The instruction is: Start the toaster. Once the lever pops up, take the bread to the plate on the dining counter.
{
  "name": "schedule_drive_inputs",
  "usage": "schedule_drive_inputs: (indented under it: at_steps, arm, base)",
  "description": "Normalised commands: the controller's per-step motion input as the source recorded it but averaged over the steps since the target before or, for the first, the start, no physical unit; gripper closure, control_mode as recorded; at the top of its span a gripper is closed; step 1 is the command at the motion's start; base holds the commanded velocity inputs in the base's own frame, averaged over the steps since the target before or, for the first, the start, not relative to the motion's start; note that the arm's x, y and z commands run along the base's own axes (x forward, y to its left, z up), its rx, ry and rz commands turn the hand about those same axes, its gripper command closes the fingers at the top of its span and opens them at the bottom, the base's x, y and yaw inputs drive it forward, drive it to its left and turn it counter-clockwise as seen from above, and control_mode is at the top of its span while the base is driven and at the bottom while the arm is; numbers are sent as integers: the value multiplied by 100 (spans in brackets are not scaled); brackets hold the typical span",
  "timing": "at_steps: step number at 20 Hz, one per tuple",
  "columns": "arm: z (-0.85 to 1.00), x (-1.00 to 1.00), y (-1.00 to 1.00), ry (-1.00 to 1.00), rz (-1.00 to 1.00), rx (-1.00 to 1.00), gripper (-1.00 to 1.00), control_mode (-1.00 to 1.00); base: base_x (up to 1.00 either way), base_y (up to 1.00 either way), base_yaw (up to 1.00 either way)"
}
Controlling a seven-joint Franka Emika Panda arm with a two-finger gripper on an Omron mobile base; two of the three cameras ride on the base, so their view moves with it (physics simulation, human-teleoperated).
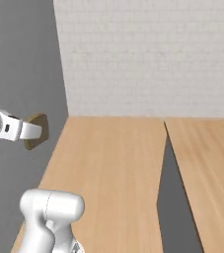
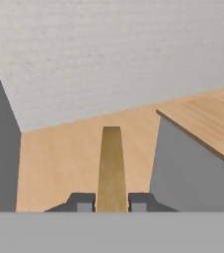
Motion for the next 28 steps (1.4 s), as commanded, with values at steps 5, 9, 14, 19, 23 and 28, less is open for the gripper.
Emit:
schedule_drive_inputs:
  at_steps: [5,9,14,19,23,28]
  arm:
    - [0,0,0,0,0,0,100,100]
    - [0,0,0,0,0,0,100,100]
    - [0,0,0,0,0,0,100,100]
    - [0,0,0,0,0,0,100,100]
    - [0,0,0,0,0,0,100,100]
    - [0,0,0,0,0,0,100,100]
  base:
    - [100,43,-41]
    - [100,42,-42]
    - [100,43,-43]
    - [100,50,-45]
    - [100,44,-47]
    - [100,26,-49]
